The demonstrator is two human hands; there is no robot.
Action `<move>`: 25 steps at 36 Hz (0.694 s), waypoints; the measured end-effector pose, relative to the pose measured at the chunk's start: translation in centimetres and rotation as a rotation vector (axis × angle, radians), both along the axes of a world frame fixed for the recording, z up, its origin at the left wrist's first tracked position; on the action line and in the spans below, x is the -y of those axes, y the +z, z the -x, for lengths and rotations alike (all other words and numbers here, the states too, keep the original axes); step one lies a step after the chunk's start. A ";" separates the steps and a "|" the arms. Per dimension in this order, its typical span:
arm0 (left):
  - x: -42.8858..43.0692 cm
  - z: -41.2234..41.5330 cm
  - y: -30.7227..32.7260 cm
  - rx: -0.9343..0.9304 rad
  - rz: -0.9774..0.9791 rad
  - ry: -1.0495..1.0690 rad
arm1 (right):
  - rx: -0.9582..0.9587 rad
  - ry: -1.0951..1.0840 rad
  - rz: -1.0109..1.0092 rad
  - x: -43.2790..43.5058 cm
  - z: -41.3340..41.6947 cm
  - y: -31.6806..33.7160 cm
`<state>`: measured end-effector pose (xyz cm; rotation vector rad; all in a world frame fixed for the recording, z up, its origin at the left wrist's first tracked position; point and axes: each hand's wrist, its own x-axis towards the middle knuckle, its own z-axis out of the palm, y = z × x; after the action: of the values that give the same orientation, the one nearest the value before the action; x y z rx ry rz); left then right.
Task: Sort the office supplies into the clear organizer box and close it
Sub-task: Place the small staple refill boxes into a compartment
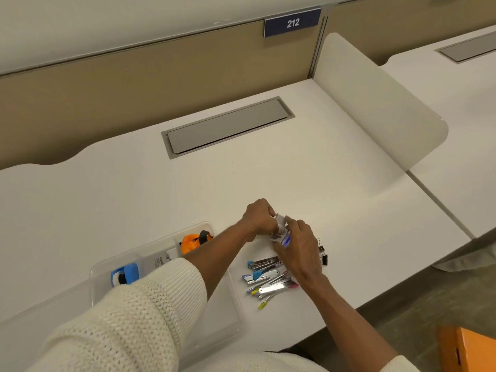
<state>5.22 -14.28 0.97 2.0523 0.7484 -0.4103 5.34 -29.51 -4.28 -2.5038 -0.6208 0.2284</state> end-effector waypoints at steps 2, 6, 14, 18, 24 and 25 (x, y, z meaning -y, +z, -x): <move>-0.5 0.3 0.7 0.026 0.019 0.030 | 0.019 0.015 -0.001 -0.1 -0.3 0.4; -1.9 1.8 2.8 0.114 -0.007 0.096 | 0.078 0.077 -0.019 -0.4 -0.3 1.8; -5.1 11.7 7.6 0.214 -0.182 0.314 | -0.073 0.162 -0.117 -1.2 2.4 5.7; -4.8 18.1 6.9 0.141 -0.184 0.476 | -0.289 0.199 -0.224 -1.9 4.8 6.6; -1.1 22.8 3.3 0.014 -0.191 0.361 | -0.393 0.269 -0.234 -2.8 7.6 6.9; -0.6 22.7 2.8 0.014 -0.213 0.337 | -0.401 0.269 -0.239 -3.0 7.8 6.9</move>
<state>-17.51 -13.69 3.74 2.0685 1.1476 -0.1289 -2.49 -26.52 2.65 -2.0607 -0.7616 0.6934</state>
